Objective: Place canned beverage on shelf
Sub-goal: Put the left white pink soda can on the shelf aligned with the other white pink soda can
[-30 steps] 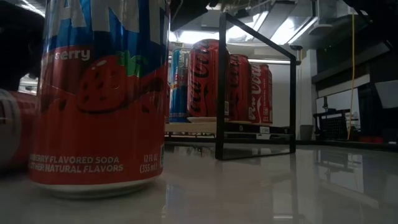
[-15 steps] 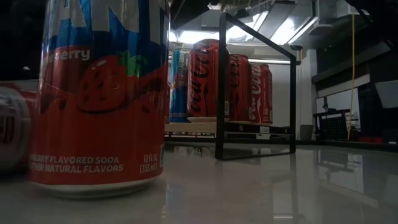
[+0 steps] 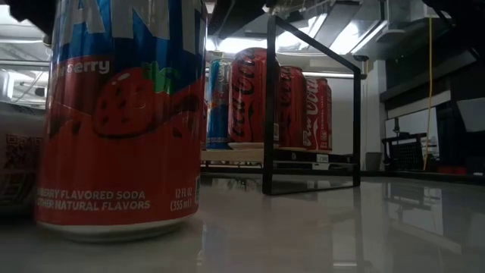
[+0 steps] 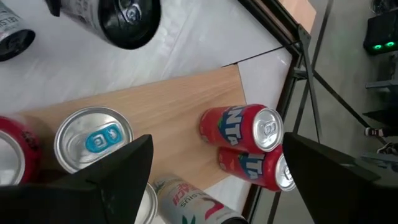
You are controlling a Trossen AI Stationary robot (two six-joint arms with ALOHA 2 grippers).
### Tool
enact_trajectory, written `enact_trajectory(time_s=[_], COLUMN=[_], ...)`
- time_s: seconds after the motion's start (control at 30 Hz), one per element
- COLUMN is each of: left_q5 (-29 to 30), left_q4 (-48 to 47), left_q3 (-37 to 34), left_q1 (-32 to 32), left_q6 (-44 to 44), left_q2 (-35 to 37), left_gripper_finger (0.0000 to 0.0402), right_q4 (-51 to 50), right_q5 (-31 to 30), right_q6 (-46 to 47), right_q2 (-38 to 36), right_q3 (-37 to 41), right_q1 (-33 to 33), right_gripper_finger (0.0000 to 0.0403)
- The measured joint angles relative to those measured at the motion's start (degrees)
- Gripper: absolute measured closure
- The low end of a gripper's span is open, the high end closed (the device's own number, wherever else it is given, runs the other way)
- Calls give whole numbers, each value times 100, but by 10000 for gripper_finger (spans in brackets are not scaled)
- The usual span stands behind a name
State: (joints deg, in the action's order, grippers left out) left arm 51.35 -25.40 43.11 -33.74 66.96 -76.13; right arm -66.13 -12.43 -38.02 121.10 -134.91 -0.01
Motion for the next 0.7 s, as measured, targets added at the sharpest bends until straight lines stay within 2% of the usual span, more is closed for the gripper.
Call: enact_trajectory(time_s=[0.17,0.33,0.47,0.7], left_q5=[447,421,-28,-1292], left_q4=[313,772,1000,1244], left_q3=[0,0,0,2], left_q1=[-2,-2,-2,-2], left_q6=[-1561,-2795,-3382,-3964], left_q2=[305,628,951,1639], left_gripper_finger=[163,163,163,163], right_q4=[-1,-2,33,518], right_q5=[246,725,944,1345], right_q6=[-112,-634,-848,-1041], right_q2=[0,0,-4,-9], right_q3=[-7,-7,-7,-9], right_q1=[0,4,7,4], right_gripper_finger=[56,56,56,56])
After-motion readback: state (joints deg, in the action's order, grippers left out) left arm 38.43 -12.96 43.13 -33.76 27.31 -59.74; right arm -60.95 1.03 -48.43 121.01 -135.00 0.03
